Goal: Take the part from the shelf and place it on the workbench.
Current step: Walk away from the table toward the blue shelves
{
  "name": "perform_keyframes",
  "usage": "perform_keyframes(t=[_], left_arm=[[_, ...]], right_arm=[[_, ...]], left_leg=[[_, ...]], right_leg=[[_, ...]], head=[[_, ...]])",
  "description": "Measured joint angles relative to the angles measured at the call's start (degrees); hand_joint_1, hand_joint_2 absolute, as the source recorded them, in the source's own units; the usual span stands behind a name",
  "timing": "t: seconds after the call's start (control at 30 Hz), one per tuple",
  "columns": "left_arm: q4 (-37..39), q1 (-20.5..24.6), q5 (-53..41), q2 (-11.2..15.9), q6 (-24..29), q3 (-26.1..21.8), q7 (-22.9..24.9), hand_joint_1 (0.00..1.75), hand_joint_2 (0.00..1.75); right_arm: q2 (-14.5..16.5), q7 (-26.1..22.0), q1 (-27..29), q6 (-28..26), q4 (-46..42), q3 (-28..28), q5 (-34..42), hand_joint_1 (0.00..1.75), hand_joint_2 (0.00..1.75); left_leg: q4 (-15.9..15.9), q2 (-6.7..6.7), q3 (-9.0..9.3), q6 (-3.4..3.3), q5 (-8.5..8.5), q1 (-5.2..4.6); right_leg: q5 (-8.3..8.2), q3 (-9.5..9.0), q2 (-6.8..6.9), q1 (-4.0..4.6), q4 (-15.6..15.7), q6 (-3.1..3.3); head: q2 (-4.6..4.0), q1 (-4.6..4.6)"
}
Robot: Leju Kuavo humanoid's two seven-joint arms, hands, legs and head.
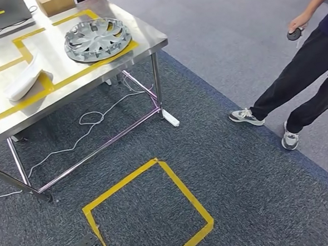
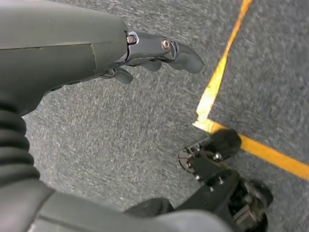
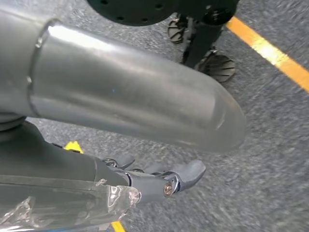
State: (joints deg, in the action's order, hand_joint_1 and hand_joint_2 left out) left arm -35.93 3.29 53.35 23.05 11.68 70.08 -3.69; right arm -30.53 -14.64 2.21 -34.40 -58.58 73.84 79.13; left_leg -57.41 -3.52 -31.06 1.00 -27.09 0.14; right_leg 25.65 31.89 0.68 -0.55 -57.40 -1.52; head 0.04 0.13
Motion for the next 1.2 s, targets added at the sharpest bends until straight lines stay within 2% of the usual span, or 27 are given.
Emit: perform_keyframes(t=[0.03,0.1,0.13,0.17,0.2,0.23,0.3,0.37,0.43,0.47,0.5,0.53,0.6,0.63,0.67,0.7,0.73,0.8,0.83,0.87,0.9,0.97,1.03,1.1,1.13,1.17,1.2], left_arm=[[0.2,0.05,-0.05,-0.09,-0.2,0.0,0.01,0.0,1.75],[0.68,0.06,-0.24,-0.27,-0.65,0.02,0.04,0.0,1.75],[0.97,0.06,-0.36,-0.34,-0.93,0.02,0.07,0.0,1.75],[1.25,0.09,-0.47,-0.41,-1.22,0.01,0.1,0.0,1.75],[1.5,0.15,-0.59,-0.45,-1.52,-0.03,0.14,0.0,1.75],[1.74,0.25,-0.72,-0.49,-1.78,-0.09,0.15,0.0,1.75],[2.18,0.55,-1.1,-0.49,-2.25,-0.3,0.19,0.0,1.75],[2.55,0.94,-1.47,-0.51,-2.66,-0.61,0.31,0.0,1.75],[2.76,1.2,-1.69,-0.58,-2.93,-0.9,0.46,0.0,1.75],[2.81,1.29,-1.76,-0.62,-3.05,-1.03,0.5,0.0,1.75],[2.85,1.36,-1.83,-0.65,-3.17,-1.16,0.51,0.0,1.75],[2.88,1.4,-1.91,-0.69,-3.33,-1.26,0.55,0.0,1.75],[3.01,1.35,-2.09,-0.75,-3.67,-1.37,0.76,0.0,1.75],[3.12,1.28,-2.2,-0.78,-3.86,-1.37,0.92,0.0,1.75],[3.22,1.25,-2.3,-0.82,-4.05,-1.37,1.05,0.0,1.75],[3.3,1.26,-2.38,-0.86,-4.21,-1.37,1.14,0.0,1.75],[3.34,1.28,-2.41,-0.9,-4.31,-1.37,1.18,0.0,1.75],[3.37,1.34,-2.42,-0.94,-4.36,-1.39,1.19,0.0,1.75],[3.4,1.36,-2.43,-0.93,-4.38,-1.41,1.19,0.0,1.75],[3.46,1.4,-2.44,-0.9,-4.4,-1.42,1.2,0.0,1.75],[3.54,1.42,-2.45,-0.86,-4.44,-1.44,1.21,0.0,1.75],[3.66,1.5,-2.5,-0.85,-4.57,-1.49,1.22,0.0,1.75],[3.72,1.54,-2.56,-0.9,-4.85,-1.62,1.22,0.0,1.75],[3.83,1.51,-2.71,-0.97,-5.2,-1.73,1.27,0.0,1.75],[3.91,1.48,-2.8,-1.02,-5.33,-1.75,1.31,0.0,1.75],[4.02,1.44,-2.9,-1.08,-5.43,-1.78,1.34,0.0,1.75],[4.11,1.42,-2.99,-1.16,-5.52,-1.83,1.37,0.0,1.75]], right_arm=[[-0.04,0.05,-0.11,0.06,-0.03,0.15,0.04,0.0,0.0],[-0.11,0.24,-0.39,0.31,-0.09,0.39,0.11,0.0,0.0],[-0.11,0.38,-0.5,0.52,-0.11,0.49,0.14,0.0,0.0],[-0.11,0.56,-0.56,0.76,-0.12,0.58,0.17,0.0,0.0],[-0.11,0.74,-0.62,1.04,-0.11,0.66,0.17,0.0,0.0],[-0.11,0.87,-0.74,1.27,-0.1,0.76,0.15,0.0,0.0],[-0.11,1.11,-1.09,1.73,-0.1,0.92,0.05,0.0,0.0],[-0.14,1.46,-1.45,2.02,-0.09,1.0,-0.1,0.0,0.0],[-0.21,1.81,-1.56,2.09,-0.08,1.09,-0.21,0.0,0.0],[-0.27,1.93,-1.54,2.09,-0.09,1.18,-0.28,0.0,0.0],[-0.32,2.05,-1.55,2.08,-0.09,1.27,-0.38,0.0,0.0],[-0.36,2.2,-1.69,2.08,-0.1,1.35,-0.55,0.0,0.0],[-0.39,2.56,-2.19,2.14,-0.1,1.43,-1.03,0.0,0.0],[-0.38,2.79,-2.41,2.21,-0.1,1.44,-1.29,0.0,0.0],[-0.38,2.98,-2.51,2.31,-0.09,1.45,-1.51,0.0,0.0],[-0.38,3.13,-2.53,2.4,-0.08,1.49,-1.68,0.0,0.0],[-0.38,3.23,-2.53,2.46,-0.05,1.54,-1.8,0.0,0.0],[-0.38,3.28,-2.67,2.53,-0.02,1.63,-1.98,0.0,0.0],[-0.38,3.29,-2.81,2.56,-0.01,1.67,-2.06,0.0,0.0],[-0.38,3.32,-2.94,2.61,0.01,1.69,-2.11,0.0,0.0],[-0.38,3.36,-3.03,2.65,0.02,1.71,-2.16,0.0,0.0],[-0.38,3.53,-3.03,2.79,0.05,1.74,-2.34,0.0,0.0],[-0.38,3.88,-3.06,3.08,0.1,1.74,-2.86,0.0,0.0],[-0.37,4.3,-3.16,3.47,0.17,1.57,-3.59,0.0,0.0],[-0.36,4.51,-3.16,3.62,0.21,1.48,-3.92,0.0,0.0],[-0.36,4.73,-3.11,3.75,0.26,1.41,-4.21,0.0,0.0],[-0.36,4.99,-3.03,3.9,0.33,1.34,-4.55,0.0,0.0]], left_leg=[[-2.32,0.98,-1.02,0.27,-1.59,0.06],[-9.9,2.58,-4.5,0.5,-5.59,0.12],[-13.51,2.83,-6.28,0.5,-6.9,0.12],[-15.41,2.95,-7.3,0.44,-7.06,0.12],[-15.16,3.06,-7.31,0.32,-6.05,0.12],[-12.69,3.24,-6.2,0.17,-4.1,0.13],[-4.74,4.71,-2.46,-0.24,0.0,0.2],[0.17,6.08,-0.3,-0.54,1.38,0.28],[0.93,5.81,-0.19,-0.91,1.27,0.22],[1.06,5.36,-0.2,-1.22,1.41,0.23],[1.2,4.91,-0.17,-1.6,1.53,0.27],[1.35,4.42,-0.15,-1.93,1.64,0.34],[1.38,3.39,-0.17,-2.3,1.62,0.28],[1.37,2.82,-0.18,-2.36,1.61,0.21],[1.37,2.27,-0.17,-2.4,1.59,0.17],[1.36,1.78,-0.14,-2.4,1.57,0.14],[1.35,1.32,-0.06,-2.36,1.53,0.13],[1.29,0.5,0.22,-2.08,1.33,0.0],[1.23,0.13,0.35,-1.84,1.2,-0.14],[1.17,-0.21,0.45,-1.57,1.13,-0.28],[1.15,-0.53,0.5,-1.3,1.12,-0.41],[1.04,-0.95,0.47,-0.74,1.07,-0.31],[-1.27,0.48,-0.48,-0.15,-0.65,-0.16],[-7.93,2.47,-3.46,0.21,-4.49,-0.09],[-11.88,2.88,-5.32,0.26,-6.26,-0.08],[-14.73,3.01,-6.73,0.26,-7.12,-0.08],[-15.71,3.06,-7.29,0.22,-6.81,-0.08]], right_leg=[[-0.21,0.0,-0.41,-0.12,0.09,0.34],[-0.46,0.33,-1.36,-0.12,0.11,0.72],[-0.52,0.48,-1.9,-0.08,0.1,0.81],[-0.56,0.55,-2.47,-0.05,0.1,0.84],[-0.61,0.57,-3.06,-0.04,0.09,0.83],[-0.65,0.53,-3.66,-0.04,0.09,0.78],[-0.72,0.53,-4.8,0.0,-0.01,0.48],[-0.88,0.95,-5.77,0.06,-0.15,-0.12],[-1.18,1.55,-6.61,-0.09,0.02,-0.91],[-1.14,1.79,-6.35,-0.18,-0.06,-1.25],[-0.61,2.27,-5.44,-0.17,-0.77,-1.55],[0.59,3.24,-4.19,-0.11,-2.65,-1.81],[4.45,6.56,-1.72,-0.03,-9.92,-2.21],[6.1,8.39,-1.29,-0.04,-13.88,-2.37],[6.82,9.52,-1.11,-0.05,-16.43,-2.47],[6.42,9.55,-1.02,-0.05,-16.73,-2.51],[4.97,8.25,-0.84,-0.05,-14.47,-2.47],[1.5,3.58,0.6,0.05,-6.09,-2.24],[0.37,1.62,1.25,0.1,-2.66,-1.94],[-0.1,0.56,1.65,0.18,-0.8,-1.62],[-0.11,0.35,1.62,0.29,-0.29,-1.24],[-0.45,0.57,0.64,0.26,-0.26,-0.47],[-0.81,0.75,-0.2,0.05,-0.05,0.26],[-1.05,0.98,-1.11,-0.07,0.04,0.7],[-1.1,1.1,-1.62,-0.06,0.04,0.81],[-1.14,1.17,-2.17,-0.05,0.04,0.84],[-1.18,1.2,-2.74,-0.06,0.02,0.83]], head=[[0.0,-0.03],[0.0,-0.08],[0.0,-0.08],[0.0,-0.08],[0.0,-0.07],[0.0,-0.08],[0.0,-0.08],[0.0,-0.04],[0.0,-0.01],[0.0,0.0],[0.0,0.1],[0.0,0.2],[0.0,0.34],[0.0,0.33],[0.0,0.31],[0.0,0.32],[0.0,0.32],[0.0,0.34],[0.0,0.27],[0.0,0.2],[0.0,0.14],[0.0,0.09],[0.0,0.01],[0.0,-0.11],[0.0,-0.12],[0.0,-0.11],[0.0,-0.11]])
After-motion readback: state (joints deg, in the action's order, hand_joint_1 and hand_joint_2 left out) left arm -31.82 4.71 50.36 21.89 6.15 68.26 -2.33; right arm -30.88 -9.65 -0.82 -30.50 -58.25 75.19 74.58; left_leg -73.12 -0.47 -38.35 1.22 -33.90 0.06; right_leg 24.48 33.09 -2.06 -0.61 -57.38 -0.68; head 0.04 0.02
